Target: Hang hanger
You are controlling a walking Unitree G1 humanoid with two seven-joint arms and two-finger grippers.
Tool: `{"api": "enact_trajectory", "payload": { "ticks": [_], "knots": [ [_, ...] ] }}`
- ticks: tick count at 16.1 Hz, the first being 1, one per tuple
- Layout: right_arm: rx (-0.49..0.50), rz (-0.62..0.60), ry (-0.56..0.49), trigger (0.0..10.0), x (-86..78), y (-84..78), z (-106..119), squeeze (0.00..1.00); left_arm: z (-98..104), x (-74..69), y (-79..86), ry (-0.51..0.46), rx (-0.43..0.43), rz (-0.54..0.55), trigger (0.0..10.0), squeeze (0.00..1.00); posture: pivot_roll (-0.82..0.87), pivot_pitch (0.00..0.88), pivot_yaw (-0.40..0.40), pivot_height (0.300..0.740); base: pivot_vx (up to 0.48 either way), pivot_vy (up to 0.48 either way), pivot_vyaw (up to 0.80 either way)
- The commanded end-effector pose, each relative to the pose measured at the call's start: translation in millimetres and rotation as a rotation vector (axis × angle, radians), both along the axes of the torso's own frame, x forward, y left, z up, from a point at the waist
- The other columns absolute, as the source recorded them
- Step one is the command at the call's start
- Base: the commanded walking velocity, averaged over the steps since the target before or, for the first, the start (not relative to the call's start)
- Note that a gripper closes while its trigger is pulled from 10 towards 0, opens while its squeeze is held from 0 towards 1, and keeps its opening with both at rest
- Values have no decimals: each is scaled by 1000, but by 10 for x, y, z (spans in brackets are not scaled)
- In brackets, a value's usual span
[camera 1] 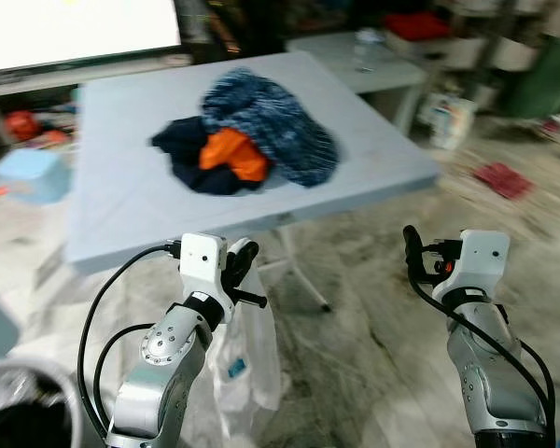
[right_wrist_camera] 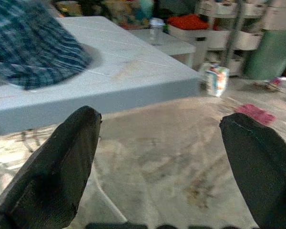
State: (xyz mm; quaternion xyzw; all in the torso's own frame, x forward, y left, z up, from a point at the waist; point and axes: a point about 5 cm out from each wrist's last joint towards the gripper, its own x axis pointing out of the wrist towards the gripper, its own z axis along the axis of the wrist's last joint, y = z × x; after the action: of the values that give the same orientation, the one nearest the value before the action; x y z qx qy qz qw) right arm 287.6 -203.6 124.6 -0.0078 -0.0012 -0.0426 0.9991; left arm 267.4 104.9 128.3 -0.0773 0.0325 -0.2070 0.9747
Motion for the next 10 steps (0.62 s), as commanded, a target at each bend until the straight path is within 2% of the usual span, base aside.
{"api": "enact_trajectory", "payload": {
  "ticks": [1, 10],
  "knots": [
    [-4, 2, -6, 10000, 24, -3, 20, 0, 61, 10, -11, -25, -6, -13, 10000, 0, 4, 54, -9, 740, 0, 0, -800],
    [-6, 4, -5, 10000, 28, -6, 20, 0, 42, 0, -38, -7, -12, -28, 10000, 0, 2, 54, -8, 740, 0, 0, -800]
  ]
}}
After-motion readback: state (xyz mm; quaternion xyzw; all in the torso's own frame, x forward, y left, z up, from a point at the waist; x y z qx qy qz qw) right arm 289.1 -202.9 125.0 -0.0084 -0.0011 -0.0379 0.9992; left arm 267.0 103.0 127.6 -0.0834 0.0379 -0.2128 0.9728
